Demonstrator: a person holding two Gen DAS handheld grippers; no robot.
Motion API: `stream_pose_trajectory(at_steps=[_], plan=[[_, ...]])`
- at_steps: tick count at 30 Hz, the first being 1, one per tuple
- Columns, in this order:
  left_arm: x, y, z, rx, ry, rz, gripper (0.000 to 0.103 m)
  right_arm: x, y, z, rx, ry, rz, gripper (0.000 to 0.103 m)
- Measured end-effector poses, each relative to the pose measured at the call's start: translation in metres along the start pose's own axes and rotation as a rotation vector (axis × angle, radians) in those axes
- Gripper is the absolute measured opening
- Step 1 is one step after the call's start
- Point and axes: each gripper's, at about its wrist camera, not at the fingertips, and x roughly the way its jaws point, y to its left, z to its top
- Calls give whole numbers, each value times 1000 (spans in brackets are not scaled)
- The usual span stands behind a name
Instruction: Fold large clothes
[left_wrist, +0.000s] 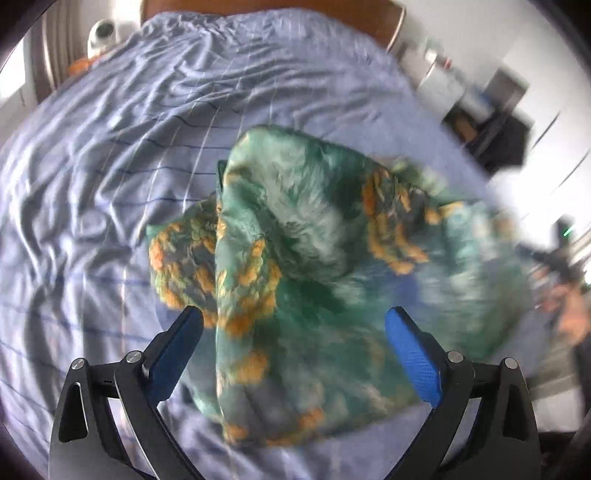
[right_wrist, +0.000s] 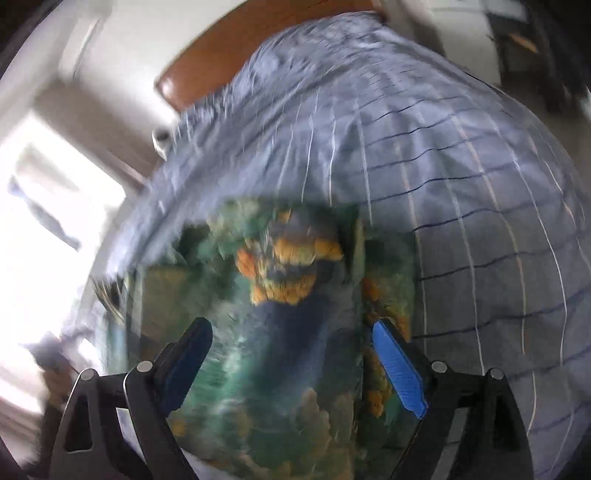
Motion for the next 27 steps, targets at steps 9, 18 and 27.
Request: stream_pose_trajectory(at_steps=[9, 18, 27], plan=[[32, -16, 17, -73, -1, 236, 6, 16, 48, -5, -215, -52, -332, 14], [-41, -35, 62, -91, -344, 362, 5, -45, 130, 22, -476, -423, -488, 13], [78, -8, 46, -100, -252, 481, 6, 39, 92, 52, -409, -315, -558, 13]])
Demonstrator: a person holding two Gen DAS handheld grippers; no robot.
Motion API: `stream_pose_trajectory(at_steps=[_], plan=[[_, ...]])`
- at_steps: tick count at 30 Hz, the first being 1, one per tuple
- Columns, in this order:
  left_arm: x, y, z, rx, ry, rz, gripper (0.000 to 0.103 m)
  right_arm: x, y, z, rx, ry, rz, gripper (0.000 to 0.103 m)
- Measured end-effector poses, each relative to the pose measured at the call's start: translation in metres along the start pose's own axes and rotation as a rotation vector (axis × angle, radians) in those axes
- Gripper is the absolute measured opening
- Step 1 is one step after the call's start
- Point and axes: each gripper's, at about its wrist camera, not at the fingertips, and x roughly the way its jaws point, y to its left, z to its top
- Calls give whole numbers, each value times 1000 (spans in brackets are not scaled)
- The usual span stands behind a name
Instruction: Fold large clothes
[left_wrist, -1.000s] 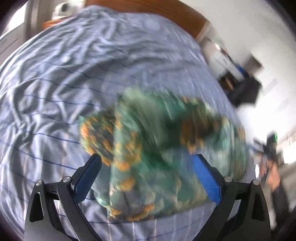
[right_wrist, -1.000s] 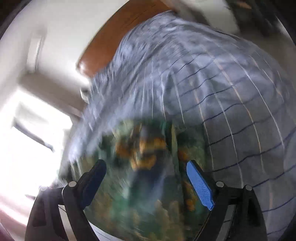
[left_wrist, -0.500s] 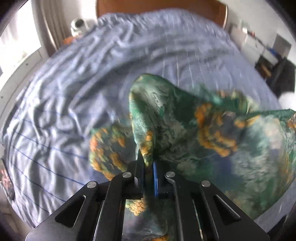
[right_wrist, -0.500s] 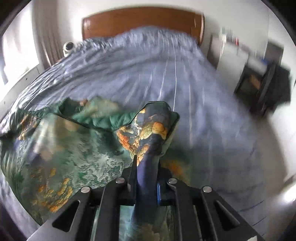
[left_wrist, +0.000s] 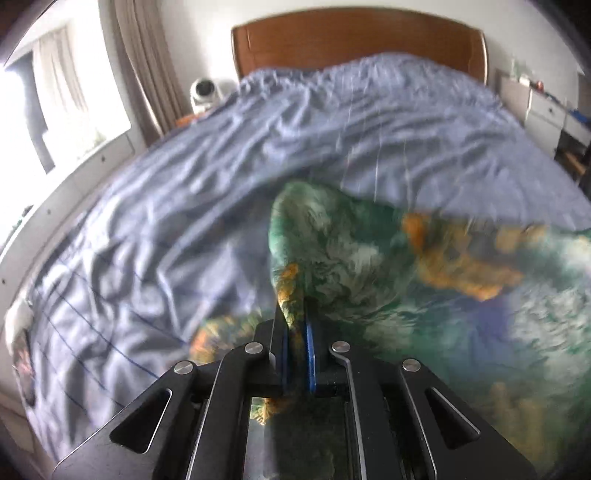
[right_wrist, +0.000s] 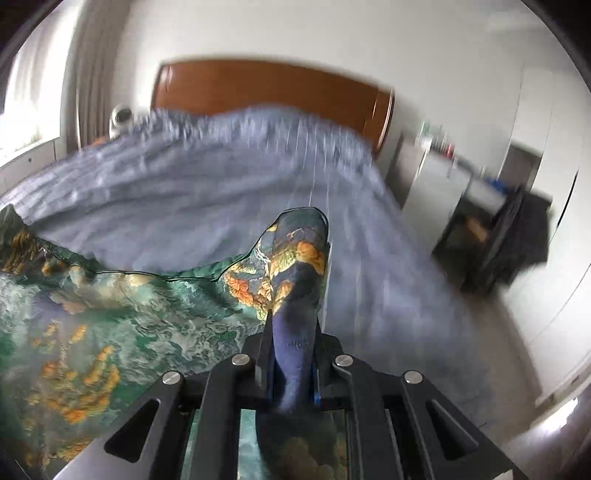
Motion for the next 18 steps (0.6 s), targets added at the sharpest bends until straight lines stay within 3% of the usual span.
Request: stream_pose_trajectory(at_steps=[1, 6, 12, 18], plan=[[7, -2, -7, 12, -1, 1, 7, 20, 2, -14, -6, 51, 0, 13], [24, -10, -28, 46, -39, -10, 10, 69, 4, -53, 40, 135, 38, 14], [25, -5, -32, -1, -61, -55, 11, 91, 4, -63, 94, 130, 63, 16], [25, -6, -31, 4, -62, -52, 12, 101, 4, -60, 110, 136, 78, 17]])
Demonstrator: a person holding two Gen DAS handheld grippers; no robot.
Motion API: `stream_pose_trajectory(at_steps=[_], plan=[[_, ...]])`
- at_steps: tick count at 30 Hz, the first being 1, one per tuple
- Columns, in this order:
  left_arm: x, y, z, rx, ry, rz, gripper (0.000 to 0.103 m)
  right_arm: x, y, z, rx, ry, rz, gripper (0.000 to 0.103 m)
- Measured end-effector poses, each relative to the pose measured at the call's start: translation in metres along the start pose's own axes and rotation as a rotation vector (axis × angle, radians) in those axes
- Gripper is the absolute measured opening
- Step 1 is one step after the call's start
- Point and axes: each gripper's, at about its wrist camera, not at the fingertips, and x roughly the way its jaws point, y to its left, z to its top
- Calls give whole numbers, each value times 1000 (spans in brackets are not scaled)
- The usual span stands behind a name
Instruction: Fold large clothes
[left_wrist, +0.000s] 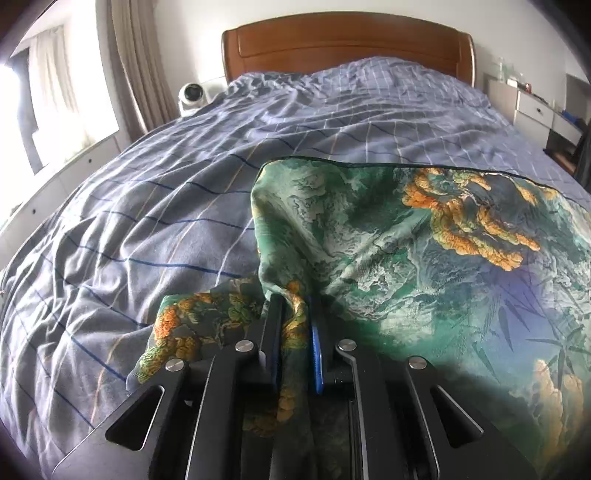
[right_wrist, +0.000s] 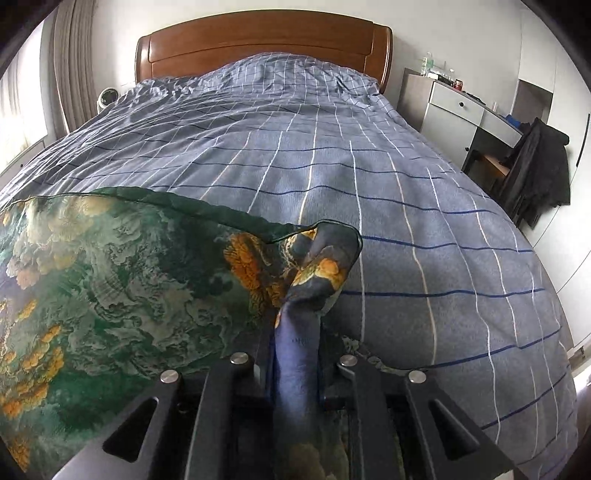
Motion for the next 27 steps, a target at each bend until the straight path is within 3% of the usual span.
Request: stream_pose_trajectory(at_steps=[3, 4, 6, 7, 8, 9, 10, 13, 17, 20, 25, 27], plan=[[-6, -3, 4, 17, 10, 23, 20, -2, -3, 0, 11, 7, 18, 18], [-9, -3, 7, 19, 24, 23, 27, -2, -6, 2, 22, 13, 33, 19], [-18, 5, 14, -1, 55, 13, 56, -5, -16, 5, 59, 34, 84, 21], [-24, 11, 17, -19, 58, 6, 79, -6, -27, 8, 99, 51, 127, 25], [-34, 19, 20, -47, 48, -12, 91, -9, -36, 10, 136, 63, 154, 33], [-42, 26, 21, -68, 36, -30, 92, -12, -44, 12, 172, 70, 164, 53], [-52, 33, 22, -91, 29, -51, 92, -19, -59, 14, 228, 71, 172, 64], [-71, 43, 22, -121, 34, -85, 92, -45, -88, 15, 298, 21, 196, 64], [-101, 42, 14, -130, 22, -124, 92, -92, -101, 11, 273, -51, 230, 64], [-116, 28, 8, -111, 29, -158, 93, -130, -87, -3, 189, -73, 322, 64], [-131, -11, -3, -38, 57, -220, 93, -168, -37, -61, 44, -46, 521, 64], [-135, -26, -5, 3, 75, -239, 93, -156, -29, -83, 42, 7, 505, 64]])
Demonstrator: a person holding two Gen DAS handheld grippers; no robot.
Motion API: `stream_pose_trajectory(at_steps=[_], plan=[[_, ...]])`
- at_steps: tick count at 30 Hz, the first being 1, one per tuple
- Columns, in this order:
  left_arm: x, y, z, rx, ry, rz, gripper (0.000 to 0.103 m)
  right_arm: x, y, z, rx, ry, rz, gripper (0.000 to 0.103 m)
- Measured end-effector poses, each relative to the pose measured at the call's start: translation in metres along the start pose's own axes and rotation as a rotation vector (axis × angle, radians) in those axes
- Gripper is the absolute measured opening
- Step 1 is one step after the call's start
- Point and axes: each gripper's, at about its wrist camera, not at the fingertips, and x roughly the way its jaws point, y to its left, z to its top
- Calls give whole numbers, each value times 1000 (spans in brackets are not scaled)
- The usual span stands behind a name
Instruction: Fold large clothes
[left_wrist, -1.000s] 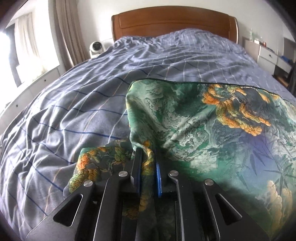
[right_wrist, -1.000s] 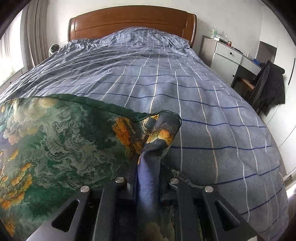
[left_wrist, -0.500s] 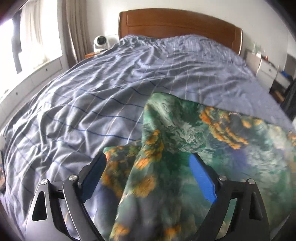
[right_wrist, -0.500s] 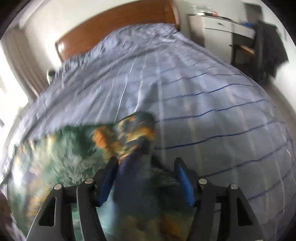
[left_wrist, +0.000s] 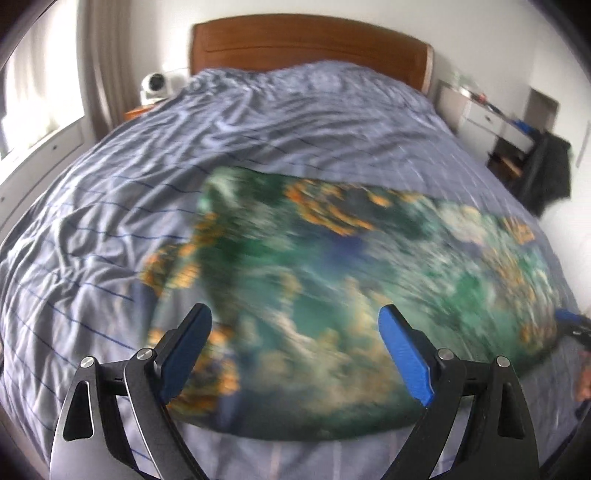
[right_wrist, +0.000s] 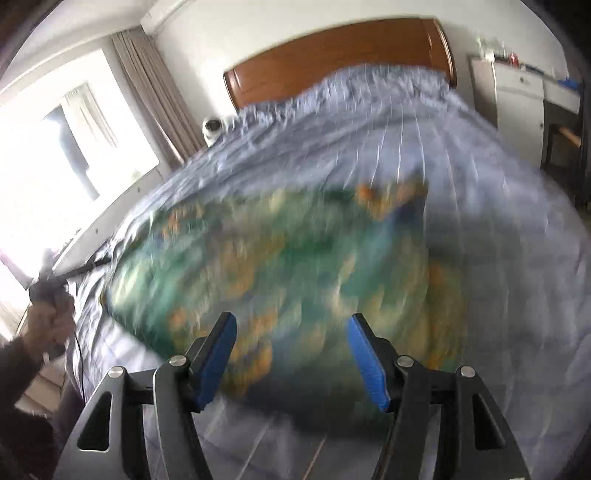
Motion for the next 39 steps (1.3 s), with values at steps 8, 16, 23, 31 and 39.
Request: stream_pose_trajectory(at_steps=[8, 16, 23, 31, 39], plan=[[4, -61, 15, 130, 45, -93, 94, -19, 8, -18, 60, -82, -126, 64], [69, -121, 91, 224, 86, -119, 94, -44, 40, -36, 75, -121, -53, 64], [114, -136, 60, 337, 190, -55, 94, -54, 49, -58, 52, -112, -38, 64], [64, -130, 9, 395, 112, -76, 95, -53, 32, -72, 130, -102, -42, 64], [31, -135, -33, 434, 76, -66, 96, -56, 40, -72, 123, -110, -41, 64]])
